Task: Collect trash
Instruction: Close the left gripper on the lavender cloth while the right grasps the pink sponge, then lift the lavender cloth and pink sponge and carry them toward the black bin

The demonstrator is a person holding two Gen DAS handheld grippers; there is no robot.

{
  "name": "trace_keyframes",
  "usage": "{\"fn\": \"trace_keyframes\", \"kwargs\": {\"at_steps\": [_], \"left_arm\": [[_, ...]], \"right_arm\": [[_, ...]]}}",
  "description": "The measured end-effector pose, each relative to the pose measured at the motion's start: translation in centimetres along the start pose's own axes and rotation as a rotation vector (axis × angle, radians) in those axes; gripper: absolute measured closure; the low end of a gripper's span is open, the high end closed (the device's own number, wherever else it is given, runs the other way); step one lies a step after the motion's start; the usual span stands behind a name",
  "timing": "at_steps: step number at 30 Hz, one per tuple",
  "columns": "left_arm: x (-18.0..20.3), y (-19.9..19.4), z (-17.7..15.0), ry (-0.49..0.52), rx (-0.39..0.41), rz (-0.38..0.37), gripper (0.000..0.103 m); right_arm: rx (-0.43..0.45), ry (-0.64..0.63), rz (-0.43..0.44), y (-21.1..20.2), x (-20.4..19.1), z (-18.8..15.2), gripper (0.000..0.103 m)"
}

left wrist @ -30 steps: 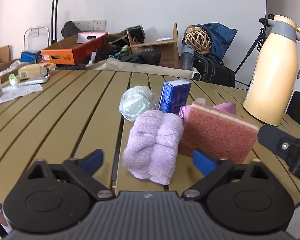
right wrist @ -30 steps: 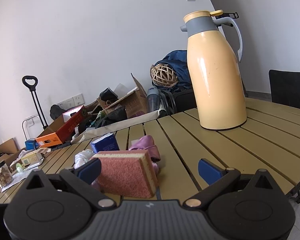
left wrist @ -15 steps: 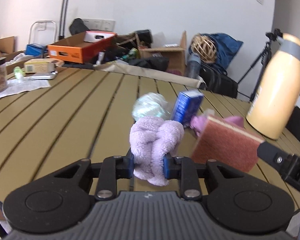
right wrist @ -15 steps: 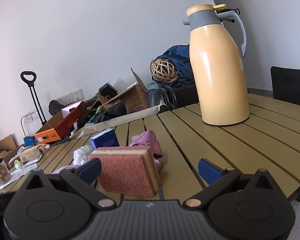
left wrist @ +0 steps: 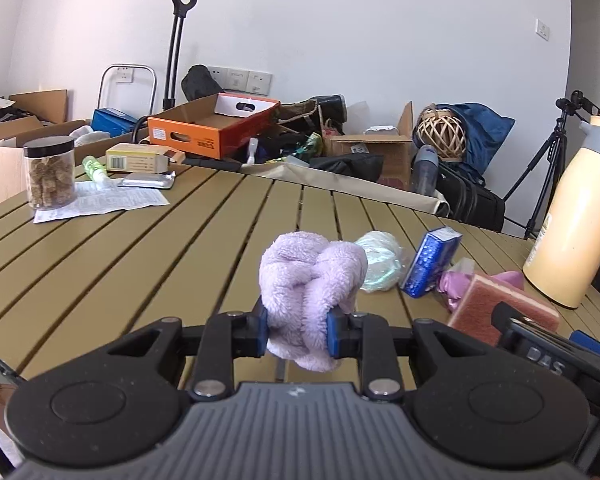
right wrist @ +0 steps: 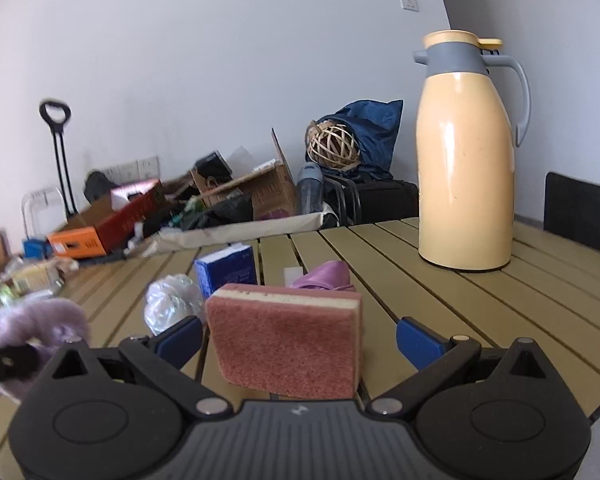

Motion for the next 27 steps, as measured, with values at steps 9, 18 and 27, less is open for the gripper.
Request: {"fn": "trace_keyframes", "kwargs": {"at_steps": [9, 18, 27], "left_arm": [[-2.2, 0.5, -0.1, -0.008, -0.011, 0.033, 0.076], [-3.4, 0.6, -0.2, -0.014, -0.015, 0.05, 0.076], [-3.6, 0.8, -0.3, -0.014, -0.018, 0.054, 0.076]], "right_arm": [[-0.049, -0.016, -0.077, 2.2, -1.3, -0.4, 0.0], [-0.063, 0.024, -0.13, 4.0, -1.6, -0.3, 0.0], [-0.106, 0.041, -0.163, 5.6, -1.0, -0.7, 0.0]]}}
Point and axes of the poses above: each gripper's, at about its wrist camera, not at the fingertips, and y roughly the way its jaws point, x to its right, z to its top, the point moved 10 cm from there along y, roughly the way its jaws point, and after that the axes turned 9 degrees about z, right-handed, at the moved point
